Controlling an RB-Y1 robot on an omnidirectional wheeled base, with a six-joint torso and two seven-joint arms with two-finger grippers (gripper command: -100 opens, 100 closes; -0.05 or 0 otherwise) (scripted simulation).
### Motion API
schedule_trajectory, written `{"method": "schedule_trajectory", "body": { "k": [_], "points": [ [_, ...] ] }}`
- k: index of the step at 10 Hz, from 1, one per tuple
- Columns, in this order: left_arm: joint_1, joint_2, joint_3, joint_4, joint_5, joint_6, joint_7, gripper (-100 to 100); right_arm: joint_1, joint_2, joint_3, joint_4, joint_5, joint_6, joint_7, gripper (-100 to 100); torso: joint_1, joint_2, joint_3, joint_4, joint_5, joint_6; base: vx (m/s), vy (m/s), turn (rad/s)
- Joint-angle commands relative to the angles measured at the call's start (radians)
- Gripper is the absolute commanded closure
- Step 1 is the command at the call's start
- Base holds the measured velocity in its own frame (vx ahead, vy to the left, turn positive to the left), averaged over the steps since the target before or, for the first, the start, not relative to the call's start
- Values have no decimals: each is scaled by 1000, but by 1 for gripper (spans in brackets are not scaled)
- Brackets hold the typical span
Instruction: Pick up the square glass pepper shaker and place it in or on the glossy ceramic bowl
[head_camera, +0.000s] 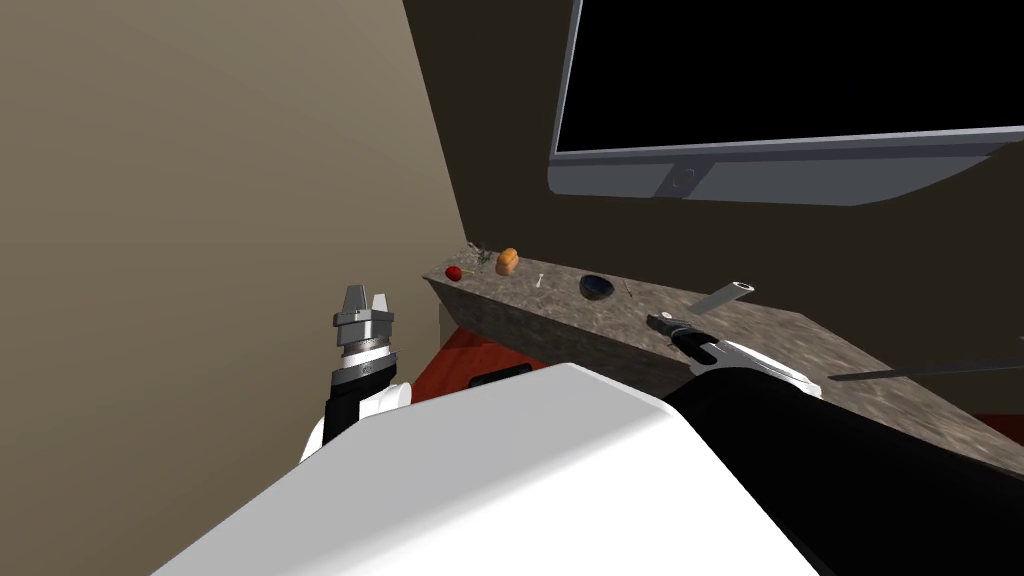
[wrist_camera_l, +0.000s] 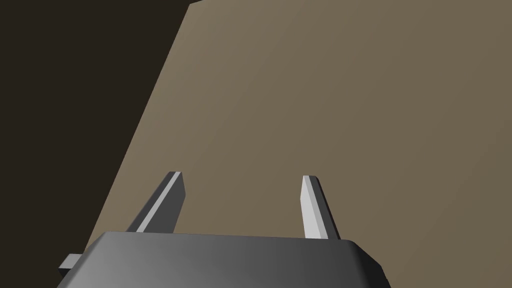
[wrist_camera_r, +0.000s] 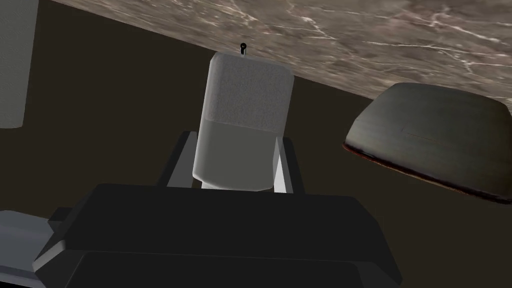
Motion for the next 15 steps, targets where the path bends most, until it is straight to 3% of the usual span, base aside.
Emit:
{"method": "schedule_trajectory", "body": {
  "k": [1, 5, 15],
  "points": [
    [0, 0, 0, 0, 0, 0, 0, 0, 34, -26, -18, -23, -11, 12, -7, 100, 0, 0, 0, 0, 0, 0, 80, 169, -48],
    [0, 0, 0, 0, 0, 0, 0, 0, 73, -118, -30, -75, -54, 47, -33, 100, -7, -4, -2, -1, -2, -4, 94, 94, -3],
    [0, 0, 0, 0, 0, 0, 0, 0, 96, -327, 18, -228, -187, 164, -107, 100, -20, 1, 0, -1, -8, -4, 37, -21, 41]
  ]
}}
